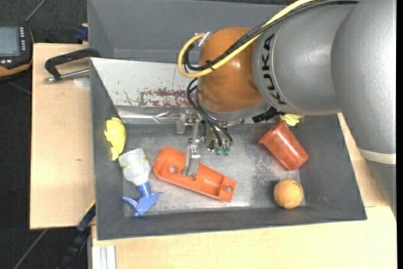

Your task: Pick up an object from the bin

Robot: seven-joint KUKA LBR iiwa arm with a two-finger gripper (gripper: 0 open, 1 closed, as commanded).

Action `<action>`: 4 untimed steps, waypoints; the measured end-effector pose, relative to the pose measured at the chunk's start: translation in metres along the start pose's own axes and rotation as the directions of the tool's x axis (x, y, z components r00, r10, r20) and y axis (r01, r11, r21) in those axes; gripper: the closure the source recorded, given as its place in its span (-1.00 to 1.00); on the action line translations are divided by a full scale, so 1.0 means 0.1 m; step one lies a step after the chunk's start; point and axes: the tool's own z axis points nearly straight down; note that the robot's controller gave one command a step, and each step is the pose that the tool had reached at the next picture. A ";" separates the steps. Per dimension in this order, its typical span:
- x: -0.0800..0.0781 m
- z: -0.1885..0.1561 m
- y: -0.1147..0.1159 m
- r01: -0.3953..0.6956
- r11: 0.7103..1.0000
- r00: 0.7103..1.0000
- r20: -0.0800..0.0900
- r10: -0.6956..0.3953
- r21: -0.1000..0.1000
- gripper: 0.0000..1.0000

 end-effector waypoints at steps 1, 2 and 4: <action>-0.02 -0.05 -0.01 -0.001 1.000 1.000 0.008 0.001 -0.001 -1.00; 0.04 0.16 -0.07 -0.114 0.993 0.993 0.012 0.114 -0.004 -1.00; 0.08 0.56 -0.15 -0.167 0.986 0.986 0.006 0.167 -0.003 1.00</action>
Offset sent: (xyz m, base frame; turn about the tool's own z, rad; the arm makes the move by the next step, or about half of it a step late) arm -0.0193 -0.0206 -0.0564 0.2878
